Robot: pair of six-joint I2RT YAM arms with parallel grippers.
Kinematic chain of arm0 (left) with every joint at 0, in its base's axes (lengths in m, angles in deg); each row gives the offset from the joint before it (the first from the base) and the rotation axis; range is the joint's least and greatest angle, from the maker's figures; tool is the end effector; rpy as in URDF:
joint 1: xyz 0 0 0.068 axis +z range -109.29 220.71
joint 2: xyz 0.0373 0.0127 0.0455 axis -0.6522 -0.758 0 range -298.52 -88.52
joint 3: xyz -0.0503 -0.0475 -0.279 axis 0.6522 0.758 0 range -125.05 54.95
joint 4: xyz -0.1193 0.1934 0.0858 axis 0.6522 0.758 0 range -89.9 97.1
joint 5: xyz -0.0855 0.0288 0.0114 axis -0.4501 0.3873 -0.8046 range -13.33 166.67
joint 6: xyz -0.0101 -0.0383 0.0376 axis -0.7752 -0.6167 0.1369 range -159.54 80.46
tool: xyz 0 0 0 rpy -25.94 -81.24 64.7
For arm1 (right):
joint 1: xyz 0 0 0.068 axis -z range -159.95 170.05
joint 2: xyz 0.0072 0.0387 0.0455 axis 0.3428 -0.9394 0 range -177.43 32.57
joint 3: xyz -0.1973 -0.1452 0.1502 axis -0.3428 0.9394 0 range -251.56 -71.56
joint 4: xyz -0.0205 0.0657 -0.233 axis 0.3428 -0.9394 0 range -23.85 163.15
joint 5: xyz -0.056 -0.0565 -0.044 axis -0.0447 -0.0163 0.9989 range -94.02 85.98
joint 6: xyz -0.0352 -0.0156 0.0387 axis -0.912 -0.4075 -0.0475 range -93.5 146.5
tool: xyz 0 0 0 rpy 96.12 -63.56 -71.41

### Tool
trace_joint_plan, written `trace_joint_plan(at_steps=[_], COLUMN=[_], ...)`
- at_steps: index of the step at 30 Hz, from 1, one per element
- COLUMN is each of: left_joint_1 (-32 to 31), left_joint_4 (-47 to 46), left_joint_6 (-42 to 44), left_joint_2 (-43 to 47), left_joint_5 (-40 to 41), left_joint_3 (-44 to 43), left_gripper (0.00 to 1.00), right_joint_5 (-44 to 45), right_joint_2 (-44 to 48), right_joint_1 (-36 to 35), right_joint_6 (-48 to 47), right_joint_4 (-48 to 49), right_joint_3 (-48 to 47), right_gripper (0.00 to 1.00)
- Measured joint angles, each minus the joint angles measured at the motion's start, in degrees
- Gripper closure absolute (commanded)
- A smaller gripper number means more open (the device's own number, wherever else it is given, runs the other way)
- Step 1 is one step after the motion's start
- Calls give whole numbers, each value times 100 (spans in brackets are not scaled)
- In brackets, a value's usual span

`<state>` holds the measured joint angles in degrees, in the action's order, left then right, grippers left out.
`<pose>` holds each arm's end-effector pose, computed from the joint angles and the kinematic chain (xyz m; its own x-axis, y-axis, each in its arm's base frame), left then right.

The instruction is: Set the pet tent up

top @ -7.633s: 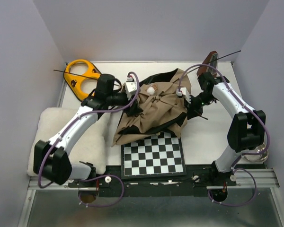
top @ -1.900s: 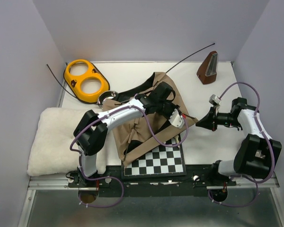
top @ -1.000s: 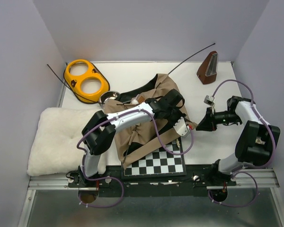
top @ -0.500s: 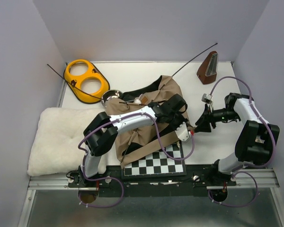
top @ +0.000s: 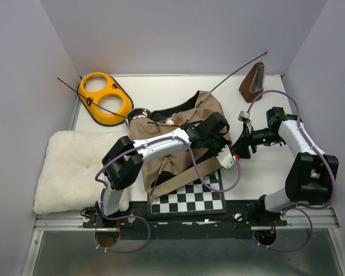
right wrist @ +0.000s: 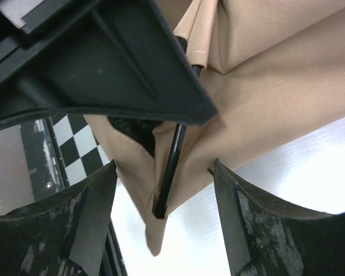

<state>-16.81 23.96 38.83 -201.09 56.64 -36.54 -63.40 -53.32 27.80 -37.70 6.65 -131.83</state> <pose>0.2232 -0.3740 0.2696 0.8273 0.4140 -0.3797 0.5576 -0.5231 0.6446 0.2278 0.0008 0.2560 -0.5211 -0.3919 -0.7582 -0.8479 0.3392 0.4075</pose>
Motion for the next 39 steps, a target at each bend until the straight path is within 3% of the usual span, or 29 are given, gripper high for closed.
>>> trace_joint_plan(at_steps=[1, 3, 5, 6, 9, 11, 15, 18, 22, 30, 34, 39], left_joint_1=[0, 0, 0, 0, 2, -9, 122, 352, 1045, 2490, 3460, 4583], left_joint_4=[-7, -35, -70, -87, -120, -70, 9, 389, 719, 828, 1488, 2739], left_joint_6=[-2, -22, -44, -55, -120, -129, -308, -684, -1510, -2785, -2553, -1462], left_joint_2=[0, 0, 0, 0, 0, 0, 157, 555, 1403, 2465, 2487, 2312], left_joint_5=[0, 0, 7, 24, 87, 160, 197, 157, -144, -662, -1064, -1237], left_joint_3=[0, 0, 0, 0, -2, -22, -39, -37, -42, -35, -35, 2], left_gripper=[99, 99, 93, 84, 54, 42, 23, 15, 12, 10, 13, 15], right_joint_5=[22, 66, 114, 131, 238, 337, 485, 509, 470, 562, 726, 1029], right_joint_2=[13, 20, 20, 20, 20, 33, 92, 105, 26, -149, -422, -785], right_joint_1=[-70, -138, -162, -170, -179, -160, 28, 348, 824, 1403, 1716, 1934], right_joint_6=[133, 334, 496, 557, 645, 588, 291, -94, -778, -2015, -2387, -2754], right_joint_4=[151, 402, 592, 636, 691, 673, 505, 50, -640, -1106, -1167, -1248], right_joint_3=[15, 39, 39, 39, 33, 33, 31, -129, -750, -1373, -1622, -1875], right_gripper=[33, 53, 84, 99, 99, 99, 99, 99, 99, 99, 99, 99])
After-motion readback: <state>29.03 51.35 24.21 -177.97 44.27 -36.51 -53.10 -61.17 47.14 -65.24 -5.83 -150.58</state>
